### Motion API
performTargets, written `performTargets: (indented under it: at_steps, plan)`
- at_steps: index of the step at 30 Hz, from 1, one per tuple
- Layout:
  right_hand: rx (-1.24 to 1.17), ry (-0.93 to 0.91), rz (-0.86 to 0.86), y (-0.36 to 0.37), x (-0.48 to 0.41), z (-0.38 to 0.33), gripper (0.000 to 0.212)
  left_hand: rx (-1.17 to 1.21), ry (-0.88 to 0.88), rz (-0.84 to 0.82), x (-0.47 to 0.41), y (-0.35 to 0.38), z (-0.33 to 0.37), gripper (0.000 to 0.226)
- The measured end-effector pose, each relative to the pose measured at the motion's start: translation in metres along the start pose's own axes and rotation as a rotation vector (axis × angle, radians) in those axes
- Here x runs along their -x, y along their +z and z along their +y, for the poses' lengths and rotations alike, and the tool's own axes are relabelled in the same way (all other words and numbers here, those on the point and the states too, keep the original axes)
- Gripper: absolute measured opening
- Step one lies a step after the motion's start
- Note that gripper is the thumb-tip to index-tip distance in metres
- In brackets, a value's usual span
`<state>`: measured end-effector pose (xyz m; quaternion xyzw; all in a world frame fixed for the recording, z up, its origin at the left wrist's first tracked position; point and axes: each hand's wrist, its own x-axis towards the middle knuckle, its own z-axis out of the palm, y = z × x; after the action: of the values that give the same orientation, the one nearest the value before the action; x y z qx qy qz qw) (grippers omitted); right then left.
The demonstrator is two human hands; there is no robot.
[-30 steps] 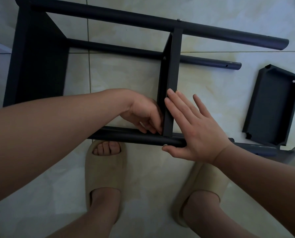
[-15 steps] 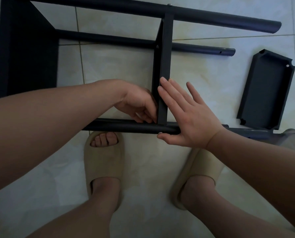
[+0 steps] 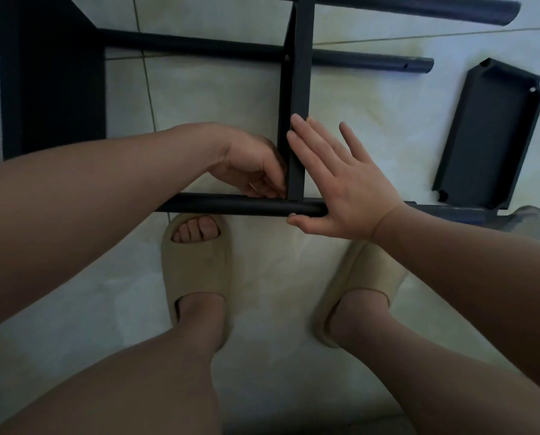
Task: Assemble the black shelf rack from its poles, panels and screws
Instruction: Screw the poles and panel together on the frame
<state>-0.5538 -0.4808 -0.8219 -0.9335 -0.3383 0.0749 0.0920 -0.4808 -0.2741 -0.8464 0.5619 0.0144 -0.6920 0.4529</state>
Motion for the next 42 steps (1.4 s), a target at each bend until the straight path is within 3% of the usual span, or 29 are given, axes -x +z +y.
performTargets:
  at_steps: [15,24,36,42]
  plan:
    - [0.008,0.006,-0.006,-0.002,0.000,-0.001,0.104,0.007,0.032,0.053,0.001,0.003,0.001,0.017]
    - [-0.002,0.002,-0.006,-0.003,0.000,-0.002,0.104,-0.201,-0.010,0.073,0.004,0.004,0.010,0.017]
    - [-0.004,0.003,-0.005,-0.002,-0.001,-0.002,0.104,-0.182,0.016,0.063,0.005,0.003,0.012,0.023]
    - [-0.006,0.001,-0.019,-0.003,-0.001,-0.001,0.104,-0.263,-0.065,0.039,0.007,-0.003,0.013,0.021]
